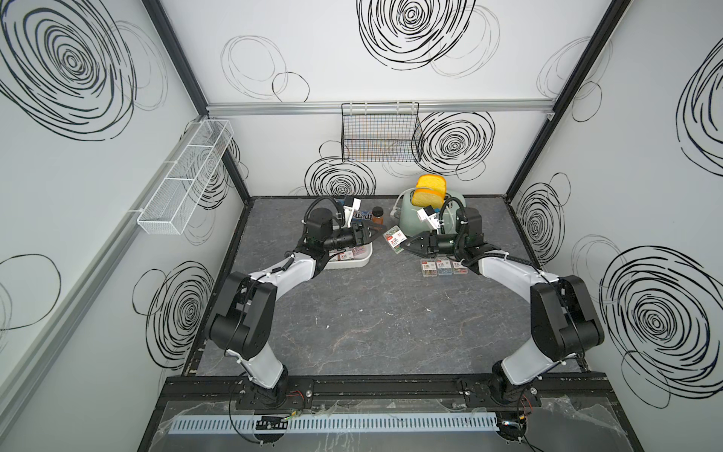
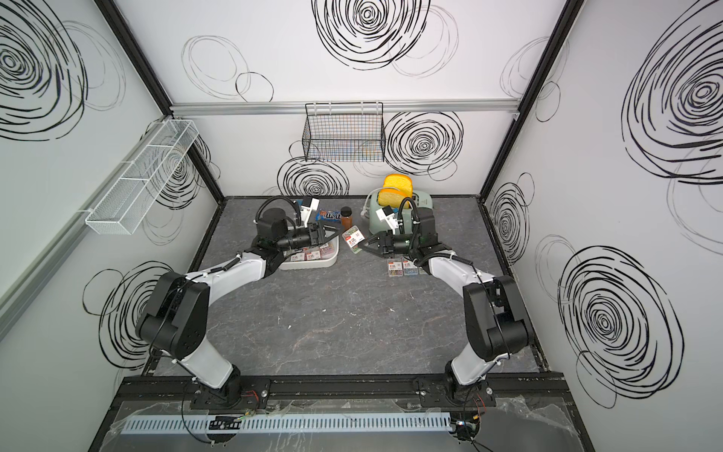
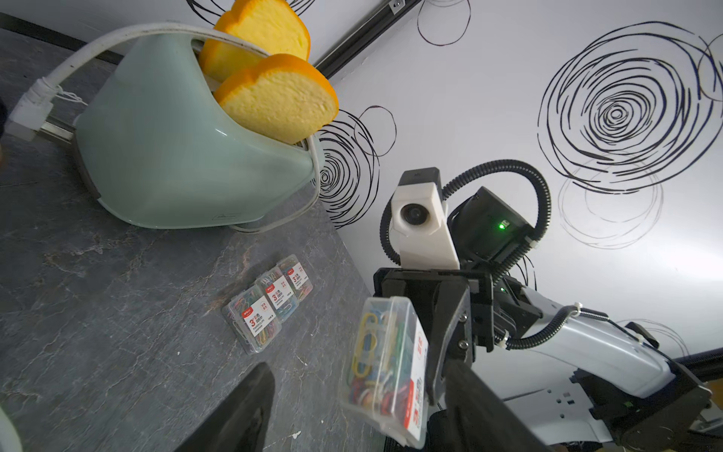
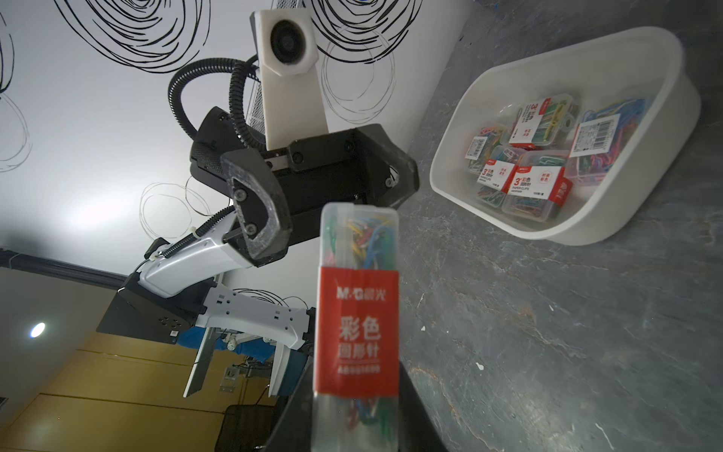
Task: Take the paper clips out of the storage box
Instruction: Place the boxed paper clips at the center of the board.
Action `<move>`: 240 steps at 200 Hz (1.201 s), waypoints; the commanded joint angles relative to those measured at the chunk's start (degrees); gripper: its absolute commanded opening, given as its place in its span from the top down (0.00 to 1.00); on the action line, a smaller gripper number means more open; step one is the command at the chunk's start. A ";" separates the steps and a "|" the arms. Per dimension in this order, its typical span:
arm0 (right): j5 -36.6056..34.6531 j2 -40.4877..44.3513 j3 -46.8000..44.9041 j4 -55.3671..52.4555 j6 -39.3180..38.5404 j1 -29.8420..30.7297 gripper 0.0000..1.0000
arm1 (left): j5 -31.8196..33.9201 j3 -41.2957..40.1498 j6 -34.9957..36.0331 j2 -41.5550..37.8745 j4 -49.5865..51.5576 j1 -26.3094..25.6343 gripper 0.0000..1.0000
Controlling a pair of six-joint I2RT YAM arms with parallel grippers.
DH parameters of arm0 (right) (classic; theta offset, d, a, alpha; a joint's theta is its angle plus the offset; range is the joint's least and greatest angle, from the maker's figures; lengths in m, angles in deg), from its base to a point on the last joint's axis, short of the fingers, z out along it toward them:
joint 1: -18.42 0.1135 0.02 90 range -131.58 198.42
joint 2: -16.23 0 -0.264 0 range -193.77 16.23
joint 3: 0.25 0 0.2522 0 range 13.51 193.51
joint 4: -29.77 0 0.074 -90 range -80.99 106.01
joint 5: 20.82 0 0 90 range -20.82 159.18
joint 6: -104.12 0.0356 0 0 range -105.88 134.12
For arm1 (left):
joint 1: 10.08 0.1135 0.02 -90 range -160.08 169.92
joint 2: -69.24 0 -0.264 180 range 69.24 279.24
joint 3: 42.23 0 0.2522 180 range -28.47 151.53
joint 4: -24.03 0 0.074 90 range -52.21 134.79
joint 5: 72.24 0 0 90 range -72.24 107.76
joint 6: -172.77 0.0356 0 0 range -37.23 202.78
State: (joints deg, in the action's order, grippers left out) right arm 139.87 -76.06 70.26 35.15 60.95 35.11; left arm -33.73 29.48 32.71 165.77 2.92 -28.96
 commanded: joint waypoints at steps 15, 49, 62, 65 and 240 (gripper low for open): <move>2.26 -0.13 2.43 4.66 2.98 0.27 0.85 | -4.04 1.18 -3.01 2.20 -6.33 -0.37 0.28; 1.91 -1.18 3.33 5.22 3.42 0.68 0.84 | -6.15 2.00 -6.25 3.53 -9.35 -1.14 0.31; 1.71 -1.52 3.47 5.47 3.45 1.02 0.84 | -6.74 2.16 -6.89 3.75 -9.51 -1.34 0.32; 1.66 -1.64 3.59 5.43 3.45 1.10 0.84 | -6.78 2.16 -7.03 3.75 -9.51 -1.39 0.32; -5.54 -2.86 11.00 -14.80 -12.05 2.19 0.25 | -5.70 3.07 -2.82 2.75 0.66 -0.79 0.78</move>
State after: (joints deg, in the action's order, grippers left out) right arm 136.95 -79.67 76.97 30.43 57.82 37.36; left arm -39.91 30.16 27.53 168.50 0.49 -29.83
